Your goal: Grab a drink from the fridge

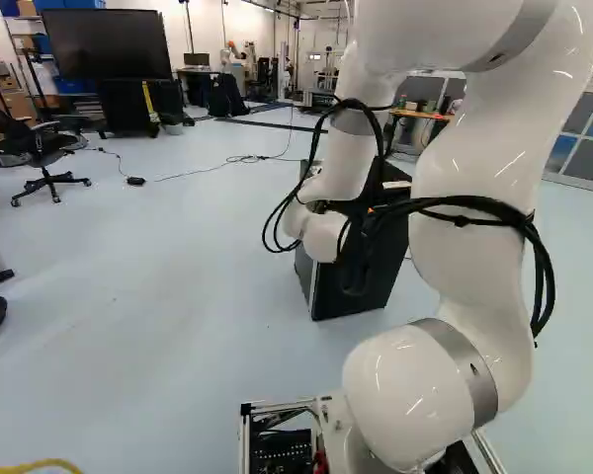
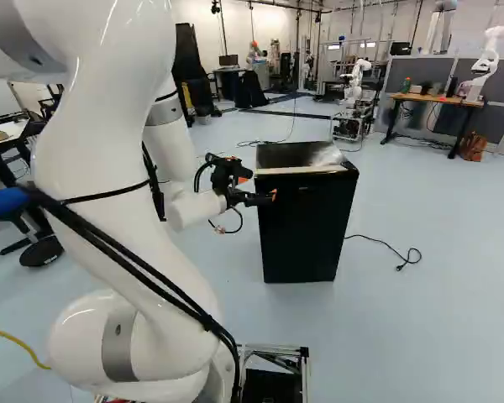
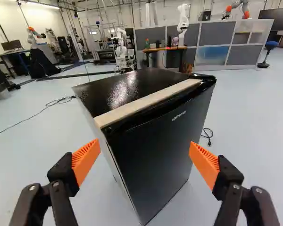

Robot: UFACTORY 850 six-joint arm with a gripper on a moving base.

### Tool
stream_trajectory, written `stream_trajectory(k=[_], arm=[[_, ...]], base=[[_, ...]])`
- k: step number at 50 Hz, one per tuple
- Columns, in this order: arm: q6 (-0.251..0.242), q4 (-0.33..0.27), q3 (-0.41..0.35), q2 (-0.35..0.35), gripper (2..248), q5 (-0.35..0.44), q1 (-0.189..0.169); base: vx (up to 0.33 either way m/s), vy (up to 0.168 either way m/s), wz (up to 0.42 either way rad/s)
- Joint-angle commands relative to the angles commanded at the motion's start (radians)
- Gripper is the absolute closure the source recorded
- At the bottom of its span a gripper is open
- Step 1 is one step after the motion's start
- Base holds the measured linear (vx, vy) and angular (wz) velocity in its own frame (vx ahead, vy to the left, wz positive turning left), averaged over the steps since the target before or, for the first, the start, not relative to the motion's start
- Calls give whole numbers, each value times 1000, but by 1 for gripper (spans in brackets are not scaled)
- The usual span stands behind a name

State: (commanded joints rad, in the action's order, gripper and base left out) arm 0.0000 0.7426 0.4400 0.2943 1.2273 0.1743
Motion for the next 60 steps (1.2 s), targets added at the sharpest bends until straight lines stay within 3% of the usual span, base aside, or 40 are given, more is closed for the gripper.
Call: stream_trajectory(k=[33, 60], arm=[[0, 3, 111, 85, 3, 0, 8], [0, 46, 202, 197, 3, 0, 16]], base=[[0, 0, 0], [0, 0, 0]])
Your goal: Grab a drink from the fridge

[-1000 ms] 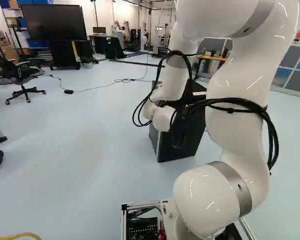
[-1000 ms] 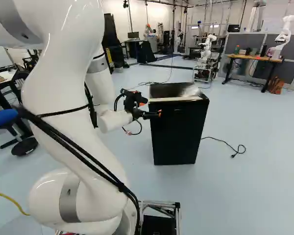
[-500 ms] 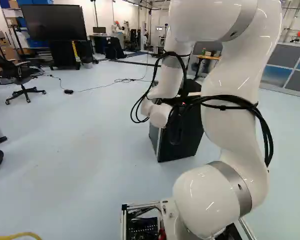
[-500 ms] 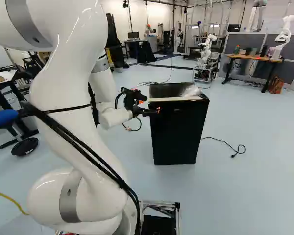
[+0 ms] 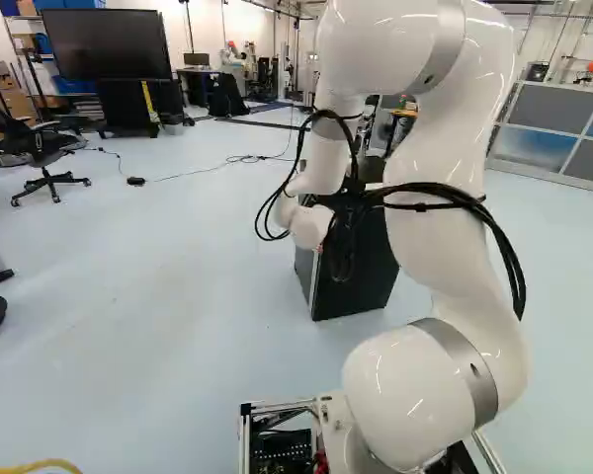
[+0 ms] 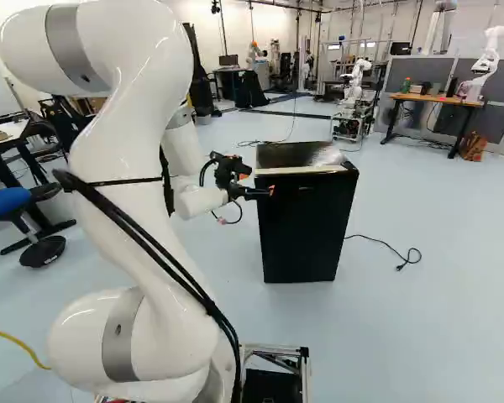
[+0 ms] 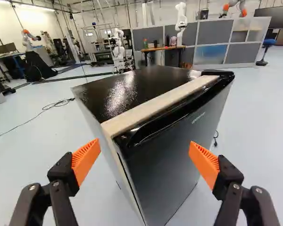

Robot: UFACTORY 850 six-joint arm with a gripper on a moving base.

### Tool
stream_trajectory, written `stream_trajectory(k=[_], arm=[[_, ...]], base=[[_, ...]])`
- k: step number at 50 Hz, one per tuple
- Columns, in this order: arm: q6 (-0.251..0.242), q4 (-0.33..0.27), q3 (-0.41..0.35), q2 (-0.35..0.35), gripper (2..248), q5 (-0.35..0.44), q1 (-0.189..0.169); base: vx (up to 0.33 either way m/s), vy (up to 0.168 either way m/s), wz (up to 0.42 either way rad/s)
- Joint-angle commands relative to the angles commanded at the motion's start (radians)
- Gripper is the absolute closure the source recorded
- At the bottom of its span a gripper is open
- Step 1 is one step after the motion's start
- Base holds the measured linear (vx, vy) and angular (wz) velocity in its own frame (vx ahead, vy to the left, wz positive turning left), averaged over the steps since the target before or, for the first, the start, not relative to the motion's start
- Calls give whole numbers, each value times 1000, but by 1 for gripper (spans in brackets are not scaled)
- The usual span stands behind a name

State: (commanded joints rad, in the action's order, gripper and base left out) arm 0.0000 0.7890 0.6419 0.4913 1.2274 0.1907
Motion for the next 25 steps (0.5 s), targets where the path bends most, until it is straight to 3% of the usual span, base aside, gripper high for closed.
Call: stream_trajectory(k=[25], arm=[[0, 37, 42, 41, 3, 0, 17]], base=[[0, 0, 0]])
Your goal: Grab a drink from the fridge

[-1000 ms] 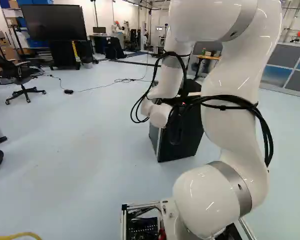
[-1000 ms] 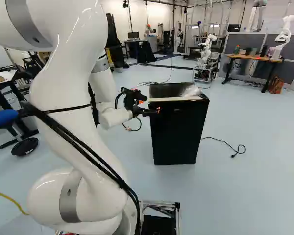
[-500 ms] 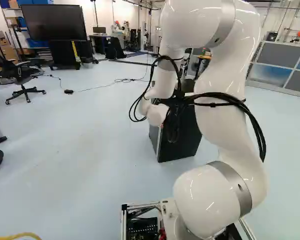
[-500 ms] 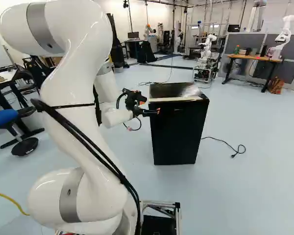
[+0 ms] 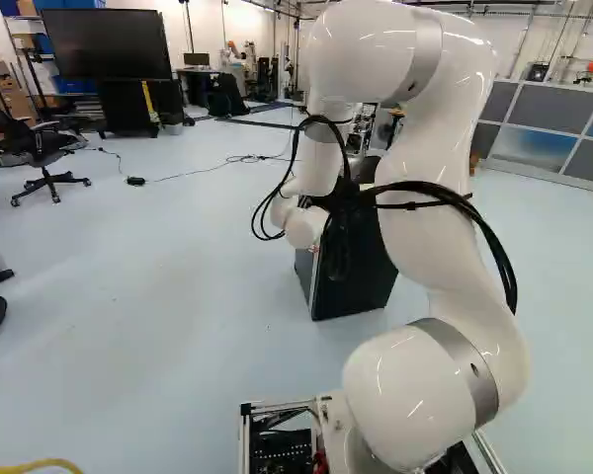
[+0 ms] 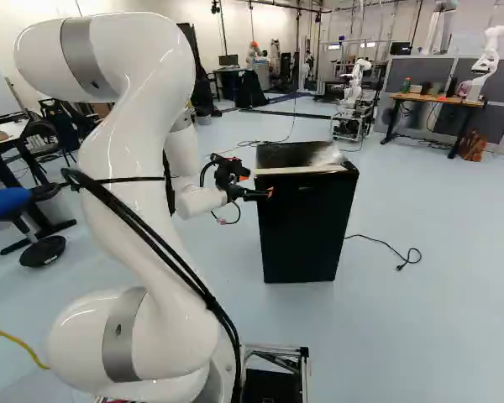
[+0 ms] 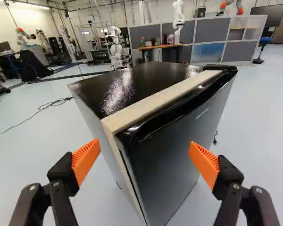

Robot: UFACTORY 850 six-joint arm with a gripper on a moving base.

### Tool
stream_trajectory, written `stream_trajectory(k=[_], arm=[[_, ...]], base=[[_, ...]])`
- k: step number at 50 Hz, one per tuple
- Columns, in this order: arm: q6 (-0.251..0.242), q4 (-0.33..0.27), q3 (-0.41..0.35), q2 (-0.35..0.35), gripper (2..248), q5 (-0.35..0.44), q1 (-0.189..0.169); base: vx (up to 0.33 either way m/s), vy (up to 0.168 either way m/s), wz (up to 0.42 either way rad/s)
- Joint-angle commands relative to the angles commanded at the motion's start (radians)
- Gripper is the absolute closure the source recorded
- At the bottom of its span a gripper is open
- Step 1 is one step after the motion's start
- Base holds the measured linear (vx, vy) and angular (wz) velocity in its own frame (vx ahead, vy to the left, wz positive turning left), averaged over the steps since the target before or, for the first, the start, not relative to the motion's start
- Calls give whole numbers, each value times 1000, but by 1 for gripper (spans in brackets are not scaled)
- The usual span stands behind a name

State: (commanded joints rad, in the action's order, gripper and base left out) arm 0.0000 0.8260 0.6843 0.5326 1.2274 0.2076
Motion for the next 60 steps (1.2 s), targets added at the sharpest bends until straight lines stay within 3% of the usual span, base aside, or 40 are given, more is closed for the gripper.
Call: stream_trajectory(k=[36, 60], arm=[[0, 102, 2, 2, 3, 0, 2], [0, 110, 2, 2, 3, 0, 2]], base=[[0, 0, 0], [0, 0, 0]])
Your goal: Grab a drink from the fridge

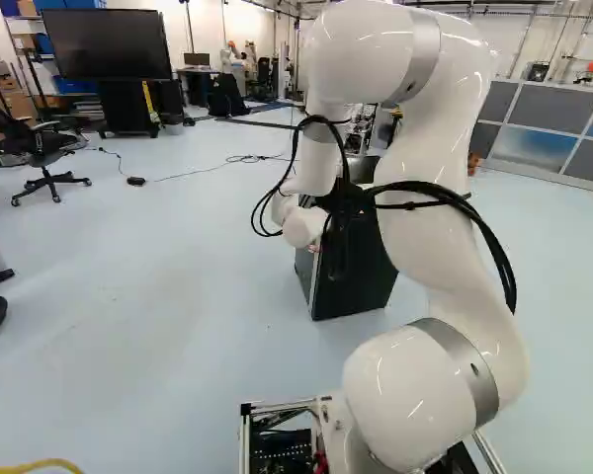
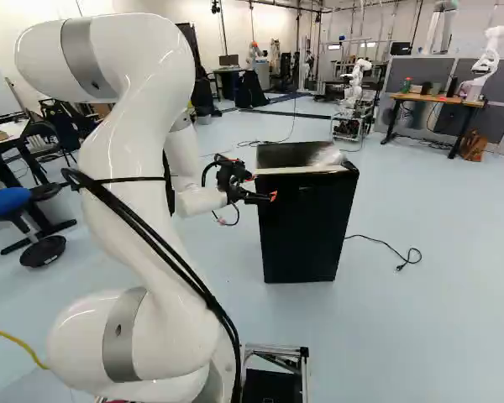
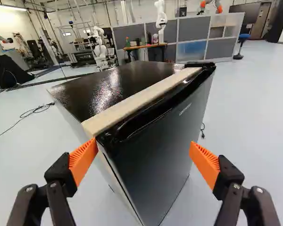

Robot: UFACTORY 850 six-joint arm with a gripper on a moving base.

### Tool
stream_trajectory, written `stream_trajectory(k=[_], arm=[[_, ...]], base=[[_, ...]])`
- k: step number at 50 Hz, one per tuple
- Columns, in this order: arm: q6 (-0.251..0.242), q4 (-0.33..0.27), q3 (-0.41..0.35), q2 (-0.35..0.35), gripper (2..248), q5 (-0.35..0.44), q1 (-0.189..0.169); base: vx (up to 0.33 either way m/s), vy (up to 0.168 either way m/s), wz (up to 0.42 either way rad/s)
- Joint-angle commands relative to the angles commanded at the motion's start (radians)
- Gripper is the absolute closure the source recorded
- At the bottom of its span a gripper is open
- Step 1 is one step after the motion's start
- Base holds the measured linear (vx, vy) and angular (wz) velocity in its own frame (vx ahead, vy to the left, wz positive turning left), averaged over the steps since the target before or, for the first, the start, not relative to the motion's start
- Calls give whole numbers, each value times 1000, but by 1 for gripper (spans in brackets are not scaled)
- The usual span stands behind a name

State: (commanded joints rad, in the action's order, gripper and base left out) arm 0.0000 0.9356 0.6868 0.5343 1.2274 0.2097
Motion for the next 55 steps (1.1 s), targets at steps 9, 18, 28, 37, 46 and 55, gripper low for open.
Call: stream_trajectory(k=[9, 18, 28, 37, 46, 55], arm=[[0, 0, 2, 2, 3, 0, 4], [0, 0, 16, 10, 3, 0, 12], [0, 0, 31, 21, 3, 0, 17], [0, 0, 44, 29, 3, 0, 17], [0, 0, 49, 32, 3, 0, 17], [0, 5, 50, 33, 3, 0, 17]], base=[[0, 0, 0], [0, 0, 0], [0, 0, 0], [0, 0, 0], [0, 0, 0], [0, 0, 0]])
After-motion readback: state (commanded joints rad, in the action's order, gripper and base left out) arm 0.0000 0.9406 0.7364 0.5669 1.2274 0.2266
